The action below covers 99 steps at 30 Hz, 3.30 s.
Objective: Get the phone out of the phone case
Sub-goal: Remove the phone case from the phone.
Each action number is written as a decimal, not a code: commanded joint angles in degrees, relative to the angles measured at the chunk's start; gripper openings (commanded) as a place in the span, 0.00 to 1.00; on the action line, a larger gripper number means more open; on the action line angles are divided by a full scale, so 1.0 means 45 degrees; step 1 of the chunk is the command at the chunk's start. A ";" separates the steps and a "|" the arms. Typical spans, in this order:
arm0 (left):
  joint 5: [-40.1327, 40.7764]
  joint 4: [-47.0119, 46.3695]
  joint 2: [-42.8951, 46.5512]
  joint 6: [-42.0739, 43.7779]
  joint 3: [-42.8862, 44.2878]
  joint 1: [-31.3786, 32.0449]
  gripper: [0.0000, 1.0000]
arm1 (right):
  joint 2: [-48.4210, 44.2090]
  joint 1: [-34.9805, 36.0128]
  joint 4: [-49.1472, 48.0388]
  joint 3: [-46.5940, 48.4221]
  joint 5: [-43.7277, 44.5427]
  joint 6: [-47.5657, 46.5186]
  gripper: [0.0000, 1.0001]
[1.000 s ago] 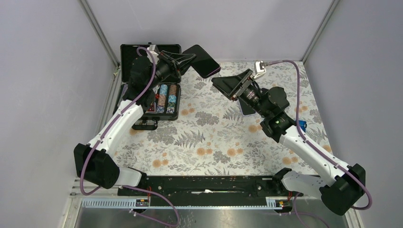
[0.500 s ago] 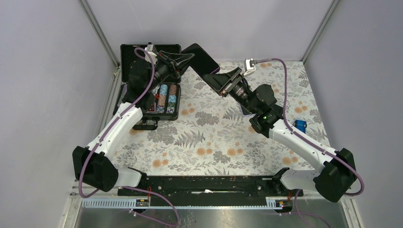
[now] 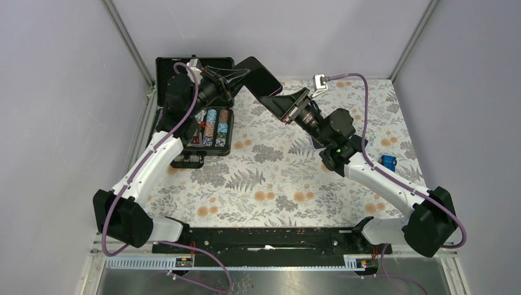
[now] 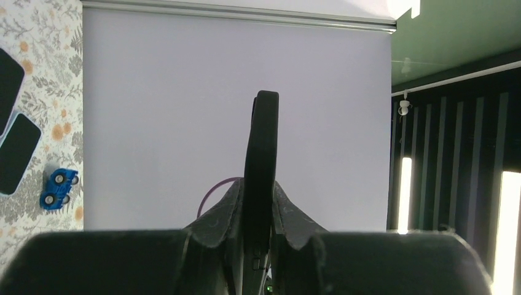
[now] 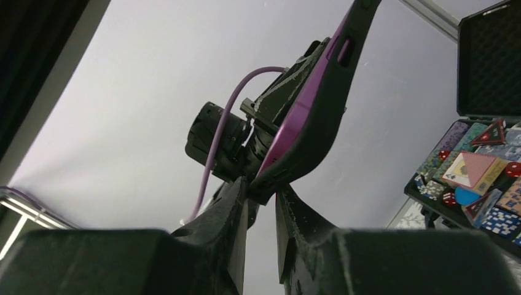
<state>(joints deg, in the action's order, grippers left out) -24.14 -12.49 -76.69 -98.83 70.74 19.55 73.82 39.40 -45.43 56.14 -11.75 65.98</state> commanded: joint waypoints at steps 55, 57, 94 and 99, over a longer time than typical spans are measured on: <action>-0.0631 -0.0972 0.0329 -0.3456 -0.0602 -0.0343 0.00 | 0.1112 -0.1150 -0.2946 -0.4022 -0.1396 0.1174 0.56; -0.0627 -0.0905 0.0375 -0.3301 -0.0664 -0.0341 0.00 | 0.0765 -0.1176 -0.2609 -0.3710 -0.1614 0.0954 0.60; -0.0199 -0.2472 0.0753 -0.3082 -0.1671 0.0056 0.00 | -0.0877 -0.1150 -0.0753 -0.1294 0.0665 0.1252 0.68; -0.0394 -0.3216 0.0473 -0.3812 -0.1661 0.0316 0.00 | -0.1089 -0.1157 0.1311 -0.1059 0.1220 0.0842 0.63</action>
<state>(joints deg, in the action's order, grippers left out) -25.23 -16.86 -74.78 -110.39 62.43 19.99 70.28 34.17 -46.72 48.12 -9.93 72.23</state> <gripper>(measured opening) 0.141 0.643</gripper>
